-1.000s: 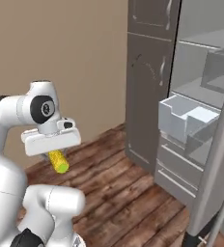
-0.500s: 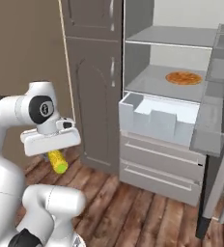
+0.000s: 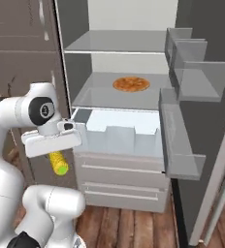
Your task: Place the corn and lime inside the fridge drawer. Close the drawer after placing the vegetables.
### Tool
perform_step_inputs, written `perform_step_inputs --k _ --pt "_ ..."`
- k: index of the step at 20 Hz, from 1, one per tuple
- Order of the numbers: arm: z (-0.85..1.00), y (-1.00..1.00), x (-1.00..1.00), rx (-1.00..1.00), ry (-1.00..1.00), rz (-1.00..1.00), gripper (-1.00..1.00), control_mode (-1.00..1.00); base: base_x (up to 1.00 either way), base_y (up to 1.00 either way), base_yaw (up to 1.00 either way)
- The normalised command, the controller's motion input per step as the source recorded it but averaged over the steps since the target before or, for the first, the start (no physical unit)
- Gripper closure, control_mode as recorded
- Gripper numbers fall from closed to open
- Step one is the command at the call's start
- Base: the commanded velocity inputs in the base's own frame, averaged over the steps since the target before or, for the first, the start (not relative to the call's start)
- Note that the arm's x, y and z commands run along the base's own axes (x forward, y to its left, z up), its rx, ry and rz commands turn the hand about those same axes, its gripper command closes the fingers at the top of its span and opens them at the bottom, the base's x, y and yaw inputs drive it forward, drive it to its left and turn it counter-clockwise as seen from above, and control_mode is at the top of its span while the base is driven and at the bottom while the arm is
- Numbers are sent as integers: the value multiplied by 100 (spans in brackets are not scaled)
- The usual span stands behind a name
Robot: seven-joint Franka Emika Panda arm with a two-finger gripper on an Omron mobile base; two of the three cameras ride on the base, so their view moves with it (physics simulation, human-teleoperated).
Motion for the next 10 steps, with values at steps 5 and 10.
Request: perform_step_inputs --k 5,10 --pt "0 0 0 0 0 0 100 100 59 5 -16" --pt "0 0 0 0 0 0 100 100 32 0 13"
